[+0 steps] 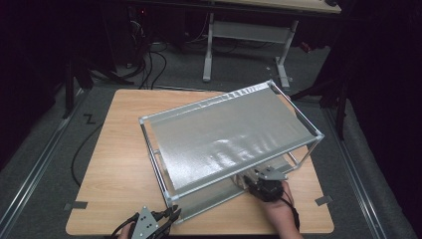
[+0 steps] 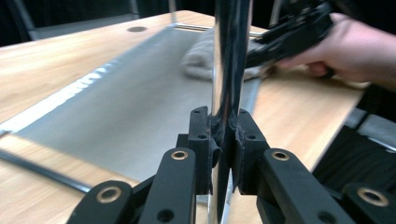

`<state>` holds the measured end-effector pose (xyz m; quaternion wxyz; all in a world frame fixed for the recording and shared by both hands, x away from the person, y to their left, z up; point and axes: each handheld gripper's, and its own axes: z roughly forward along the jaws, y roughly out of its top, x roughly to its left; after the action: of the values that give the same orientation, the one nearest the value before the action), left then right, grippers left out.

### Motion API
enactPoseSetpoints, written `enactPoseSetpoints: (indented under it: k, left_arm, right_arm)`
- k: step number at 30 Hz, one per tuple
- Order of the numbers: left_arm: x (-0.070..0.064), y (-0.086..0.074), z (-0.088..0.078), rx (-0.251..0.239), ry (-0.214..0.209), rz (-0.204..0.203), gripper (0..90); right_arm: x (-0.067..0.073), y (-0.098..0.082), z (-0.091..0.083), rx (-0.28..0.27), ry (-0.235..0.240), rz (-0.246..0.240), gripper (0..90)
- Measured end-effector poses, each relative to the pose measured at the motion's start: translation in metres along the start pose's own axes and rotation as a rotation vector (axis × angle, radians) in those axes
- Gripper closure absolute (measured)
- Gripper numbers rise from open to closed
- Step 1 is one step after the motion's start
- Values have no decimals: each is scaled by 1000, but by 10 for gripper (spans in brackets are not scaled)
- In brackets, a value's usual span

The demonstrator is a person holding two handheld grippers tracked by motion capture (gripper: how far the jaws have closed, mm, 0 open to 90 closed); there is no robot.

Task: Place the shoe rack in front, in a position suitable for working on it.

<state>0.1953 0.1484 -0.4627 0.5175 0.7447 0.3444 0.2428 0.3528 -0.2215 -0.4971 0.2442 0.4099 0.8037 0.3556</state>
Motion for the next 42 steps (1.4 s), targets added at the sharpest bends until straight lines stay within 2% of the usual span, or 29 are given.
enactPoseSetpoints:
  k: [2, 6, 10, 13, 15, 18, 22, 30, 33, 42]
  left_arm:
    - [7, -1, -3, -1, 19, -16, 802]
    - [19, -3, -10, -2, 61, -45, 803]
    - [24, -5, -12, -4, 76, -60, 803]
    - [24, -5, -12, -2, 75, -56, 802]
    - [24, -5, -12, -3, 74, -55, 802]
    - [24, -5, -12, -4, 73, -52, 801]
    - [24, -5, -12, -4, 70, -50, 800]
    - [26, -6, -12, -5, 51, -55, 798]
    - [27, -6, -12, -6, 47, -54, 799]
    - [24, -6, -11, -12, 25, -41, 800]
  right_arm:
    - [-14, -4, -3, 3, -31, 28, 546]
    - [-33, -10, -9, 7, -101, 37, 548]
    - [-47, -14, -19, 25, -238, 24, 569]
    - [-56, -17, -23, 23, -265, 59, 573]
    - [-57, -18, -23, 22, -264, 72, 574]
    - [-58, -17, -24, 12, -270, 67, 579]
    - [-61, -17, -29, -20, -266, 95, 580]
    - [-71, -25, -24, -2, -185, 202, 581]
    - [-73, -27, -24, -5, -169, 208, 581]
    - [-71, -28, -23, -8, -165, 207, 580]
